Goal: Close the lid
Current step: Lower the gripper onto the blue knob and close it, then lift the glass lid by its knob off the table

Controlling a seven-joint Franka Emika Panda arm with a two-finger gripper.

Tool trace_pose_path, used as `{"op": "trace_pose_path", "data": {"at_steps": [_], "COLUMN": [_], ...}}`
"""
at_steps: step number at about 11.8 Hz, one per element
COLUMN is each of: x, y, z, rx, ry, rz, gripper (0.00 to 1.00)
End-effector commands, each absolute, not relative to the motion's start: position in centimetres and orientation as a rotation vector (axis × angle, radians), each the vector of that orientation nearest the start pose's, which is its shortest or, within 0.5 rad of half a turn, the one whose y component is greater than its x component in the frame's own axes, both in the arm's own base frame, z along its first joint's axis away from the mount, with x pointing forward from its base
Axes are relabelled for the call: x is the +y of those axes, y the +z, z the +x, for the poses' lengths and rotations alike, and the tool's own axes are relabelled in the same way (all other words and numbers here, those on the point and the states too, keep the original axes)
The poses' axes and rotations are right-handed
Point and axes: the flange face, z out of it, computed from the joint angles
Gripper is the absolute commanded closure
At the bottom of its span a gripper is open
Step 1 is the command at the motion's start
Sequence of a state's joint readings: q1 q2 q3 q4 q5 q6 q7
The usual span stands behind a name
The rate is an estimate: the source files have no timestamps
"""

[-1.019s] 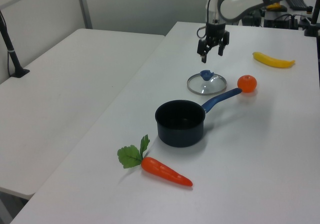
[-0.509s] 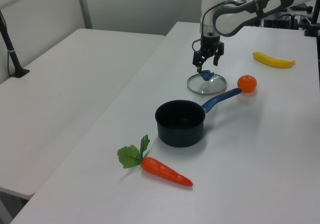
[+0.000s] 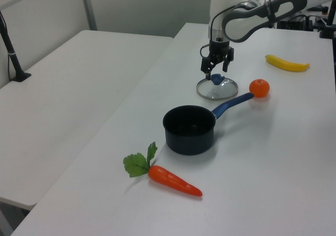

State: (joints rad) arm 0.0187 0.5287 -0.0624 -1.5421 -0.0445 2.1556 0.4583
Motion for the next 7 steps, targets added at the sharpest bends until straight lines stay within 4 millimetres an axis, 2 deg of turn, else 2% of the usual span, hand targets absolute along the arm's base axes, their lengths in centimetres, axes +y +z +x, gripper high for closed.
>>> {"op": "trace_pose_path", "data": {"at_steps": [1, 5, 7], "x": [-2.09, -2.01, -2.02], "y": [34.95, 34.34, 34.34], "z": [70.61, 70.48, 70.42], "rx": [0.752, 0.739, 0.736], "ry": [-0.178, -0.163, -0.159], "rz": [-3.116, -3.128, -3.131], "gripper": [0.06, 0.15, 0.32]}}
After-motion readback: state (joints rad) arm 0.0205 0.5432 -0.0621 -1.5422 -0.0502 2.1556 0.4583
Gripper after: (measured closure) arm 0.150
